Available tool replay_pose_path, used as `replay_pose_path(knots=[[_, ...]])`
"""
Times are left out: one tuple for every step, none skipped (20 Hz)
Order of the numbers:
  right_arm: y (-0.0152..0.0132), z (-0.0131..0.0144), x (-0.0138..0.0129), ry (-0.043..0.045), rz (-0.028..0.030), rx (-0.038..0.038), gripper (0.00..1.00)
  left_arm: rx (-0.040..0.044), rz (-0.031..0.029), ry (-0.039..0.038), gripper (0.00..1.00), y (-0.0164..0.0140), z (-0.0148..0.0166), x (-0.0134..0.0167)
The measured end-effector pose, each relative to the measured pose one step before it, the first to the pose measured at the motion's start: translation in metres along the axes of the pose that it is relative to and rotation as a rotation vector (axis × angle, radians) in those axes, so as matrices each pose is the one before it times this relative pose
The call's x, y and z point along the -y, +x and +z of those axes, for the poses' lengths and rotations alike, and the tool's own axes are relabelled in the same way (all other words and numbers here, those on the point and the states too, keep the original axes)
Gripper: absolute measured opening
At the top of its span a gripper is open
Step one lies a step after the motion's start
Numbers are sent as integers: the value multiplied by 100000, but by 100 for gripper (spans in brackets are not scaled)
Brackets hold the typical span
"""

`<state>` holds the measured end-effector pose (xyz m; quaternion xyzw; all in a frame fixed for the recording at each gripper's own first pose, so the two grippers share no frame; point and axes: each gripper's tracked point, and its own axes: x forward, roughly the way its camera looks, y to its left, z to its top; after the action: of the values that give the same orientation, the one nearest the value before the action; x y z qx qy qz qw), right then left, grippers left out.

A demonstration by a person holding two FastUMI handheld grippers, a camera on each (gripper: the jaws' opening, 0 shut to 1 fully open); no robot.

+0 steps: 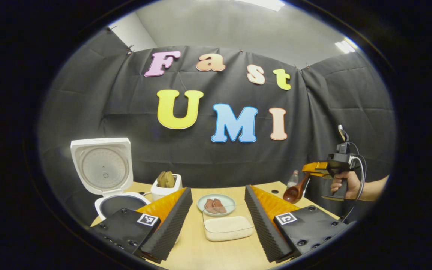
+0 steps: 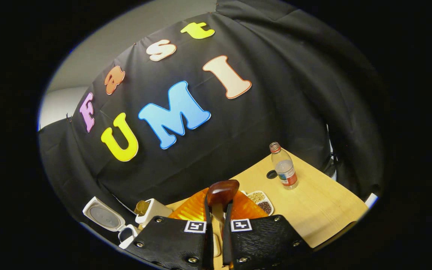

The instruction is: Close the left gripper, press the button to open the rice cooker; take a wooden spoon from the chopstick holder with the right hand, scoop a spoonful of rice and pour it into the rice cooker, then put the wooden spoon back into the chopstick holder.

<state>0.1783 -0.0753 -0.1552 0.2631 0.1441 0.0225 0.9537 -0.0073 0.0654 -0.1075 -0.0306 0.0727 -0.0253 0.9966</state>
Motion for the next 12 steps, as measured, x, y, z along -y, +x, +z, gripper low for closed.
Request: replay_pose_path(knots=[[331,-512,523,-1572,-1141,-705,10,-370,491,351,96,9,67,-16],[407,-609,277,-1958,-1069,-1083,10,-427,562,317,96,51,-54,-108],[392,-750,471,-2678,-1292,-1048,10,-403,496,274,96,-24,-56,-91],[385,-793,318,-2394,-1127,-907,10,-290,495,61,96,35,-7,-25],[360,-538,252,-1860,-837,-782,10,-135,582,-132,96,98,97,-56],[478,-567,239,-1746,-1043,-818,10,-127,645,-225,96,66,38,-78],[475,-544,240,-1002,-691,-1129,10,-77,666,-206,96,-63,65,-71],[519,-602,80,-273,-118,-704,10,-313,619,51,96,-56,-57,-17],[430,-390,129,-267,-362,-523,10,-425,694,508,96,-100,-74,-102],[630,-595,195,-1137,-999,-763,10,-569,811,602,96,-223,-149,-169],[626,-618,243,-1783,-1582,-757,10,-639,831,576,96,-107,-160,-170],[636,-706,478,-1770,-1556,-1564,10,-649,983,379,96,-141,-134,-171]])
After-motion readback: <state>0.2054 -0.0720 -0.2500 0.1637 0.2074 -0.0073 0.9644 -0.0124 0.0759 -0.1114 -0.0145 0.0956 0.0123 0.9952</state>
